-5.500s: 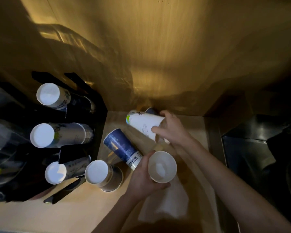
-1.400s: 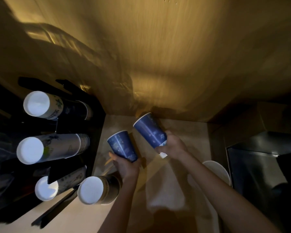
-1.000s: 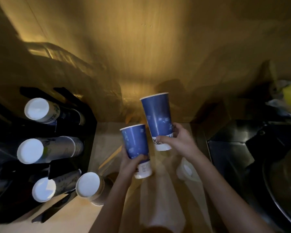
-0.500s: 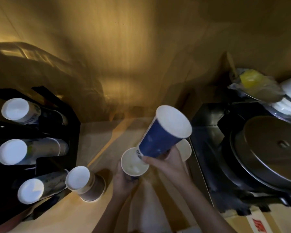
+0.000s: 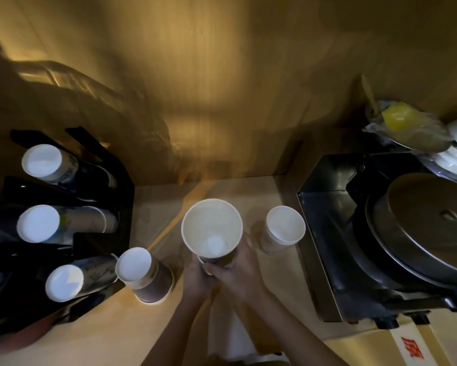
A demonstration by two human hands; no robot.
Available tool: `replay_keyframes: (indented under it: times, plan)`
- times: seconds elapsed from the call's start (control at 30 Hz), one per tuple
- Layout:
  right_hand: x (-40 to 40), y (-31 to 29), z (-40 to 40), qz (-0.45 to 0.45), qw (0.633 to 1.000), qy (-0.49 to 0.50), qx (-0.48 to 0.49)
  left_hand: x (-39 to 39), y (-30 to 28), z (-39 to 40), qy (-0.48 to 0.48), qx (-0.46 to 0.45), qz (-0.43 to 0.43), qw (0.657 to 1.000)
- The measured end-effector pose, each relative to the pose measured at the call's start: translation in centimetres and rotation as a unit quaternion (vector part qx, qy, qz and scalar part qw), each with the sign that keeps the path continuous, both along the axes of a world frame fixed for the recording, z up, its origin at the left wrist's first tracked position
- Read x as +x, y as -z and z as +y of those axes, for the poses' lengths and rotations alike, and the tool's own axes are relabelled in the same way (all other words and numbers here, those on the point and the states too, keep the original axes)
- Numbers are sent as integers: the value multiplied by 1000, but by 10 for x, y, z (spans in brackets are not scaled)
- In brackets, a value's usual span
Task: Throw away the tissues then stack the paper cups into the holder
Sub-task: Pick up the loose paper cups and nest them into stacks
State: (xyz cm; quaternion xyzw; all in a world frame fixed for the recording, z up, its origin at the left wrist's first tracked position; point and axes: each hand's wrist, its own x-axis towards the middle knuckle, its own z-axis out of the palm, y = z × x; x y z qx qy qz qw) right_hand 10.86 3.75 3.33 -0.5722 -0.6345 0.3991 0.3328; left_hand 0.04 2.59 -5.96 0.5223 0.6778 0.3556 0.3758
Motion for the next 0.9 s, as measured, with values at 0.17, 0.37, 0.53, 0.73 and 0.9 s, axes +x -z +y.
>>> replay_keyframes:
  times: [0.17,0.37,0.53,0.73,0.9]
  plan:
    - [4,10,-2,-2,1000,18,3,7,-17,-2,-34,49,-51,997]
    - [12,12,-2,38,998,3,-42,10,-23,-2,-22,51,-39,998]
    - [16,-1,1,-18,998,-46,-39,6,-12,-5,-24,12,-26,999]
    - [17,-1,2,-90,992,-84,-27,5,-9,-5,-15,-27,-20,999]
    - [20,-2,5,-107,988,-102,-34,2,-12,-3,11,-12,-51,999]
